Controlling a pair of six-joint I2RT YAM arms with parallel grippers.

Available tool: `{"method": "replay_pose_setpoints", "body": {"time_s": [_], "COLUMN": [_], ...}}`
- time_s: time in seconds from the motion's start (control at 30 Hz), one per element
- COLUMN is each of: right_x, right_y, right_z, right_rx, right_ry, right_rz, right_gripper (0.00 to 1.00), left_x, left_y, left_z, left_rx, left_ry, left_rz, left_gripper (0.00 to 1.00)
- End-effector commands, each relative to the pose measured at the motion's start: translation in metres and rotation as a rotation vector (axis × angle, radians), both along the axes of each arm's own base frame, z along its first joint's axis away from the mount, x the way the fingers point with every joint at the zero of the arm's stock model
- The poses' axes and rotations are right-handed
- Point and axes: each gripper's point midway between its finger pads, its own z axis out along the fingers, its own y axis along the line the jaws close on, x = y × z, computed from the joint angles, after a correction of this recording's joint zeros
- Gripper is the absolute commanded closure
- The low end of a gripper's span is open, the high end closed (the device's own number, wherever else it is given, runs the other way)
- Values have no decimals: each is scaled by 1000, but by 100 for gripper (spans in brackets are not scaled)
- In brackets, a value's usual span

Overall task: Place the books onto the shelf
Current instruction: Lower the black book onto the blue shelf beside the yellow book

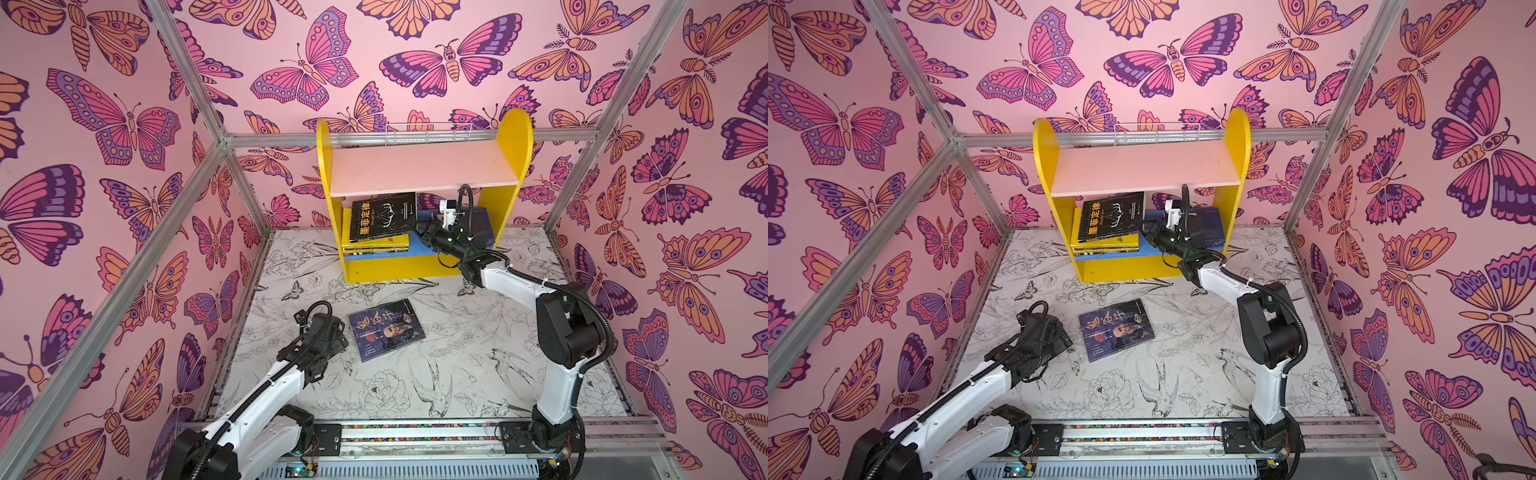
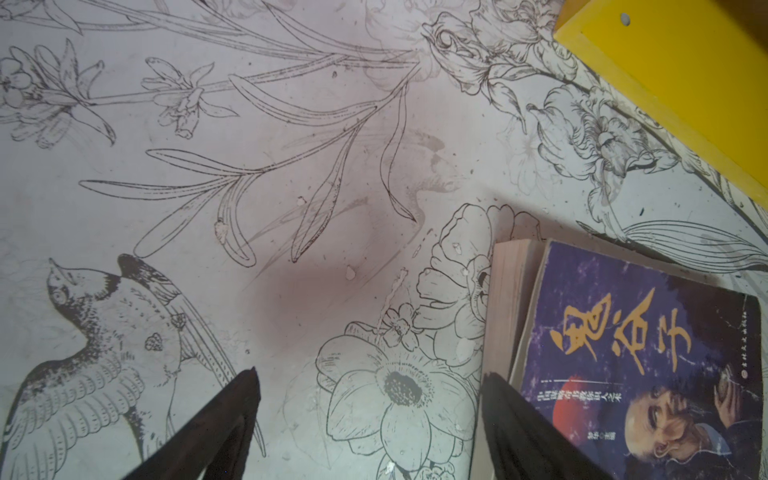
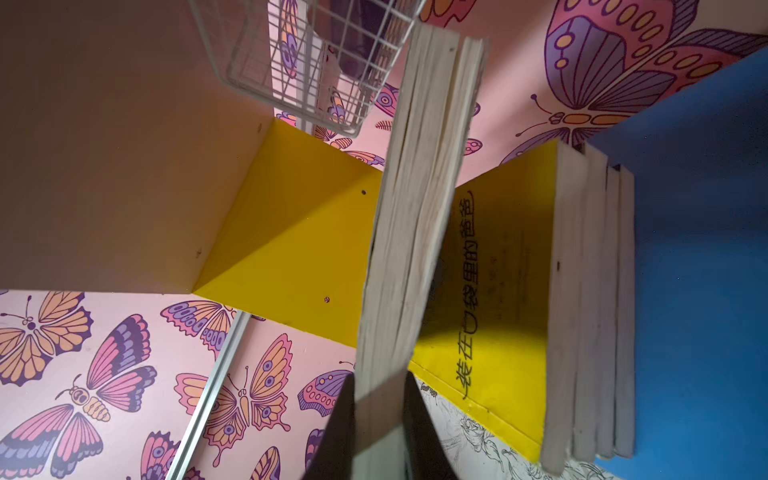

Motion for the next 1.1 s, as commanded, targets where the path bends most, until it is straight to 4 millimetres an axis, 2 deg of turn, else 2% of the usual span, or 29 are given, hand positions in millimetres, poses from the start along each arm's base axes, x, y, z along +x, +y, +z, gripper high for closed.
{"method": "replay_pose_setpoints", "body": {"time_s": [0.0, 0.2, 0.4, 0.67, 0.97, 1.07], "right_x": [6, 11, 10, 4, 5, 4], "right_y": [8, 25, 32, 33, 22, 24], "right_z": [35, 24, 11, 3, 4, 1], "right_rx": [66, 118, 132, 141, 162, 157], "right_ry": [-89, -39, 5, 46, 58, 63], "right_rz": [-10, 47, 86, 128, 127, 137], "right_gripper": [100, 100, 100, 100, 100, 100], "left_x": [-9, -11, -13, -13, -11, -10], "left_y": [5, 4, 5, 4, 0, -1], "left_z": [-9, -13, -16, -18, -20, -20], "left_rx": [11, 7, 7, 3, -7, -10], "left_ry": [33, 53, 64, 73, 85, 86], "left_rz": [-2, -4, -5, -7, -19, -21], "left_gripper": [15, 15, 15, 15, 15, 15]}}
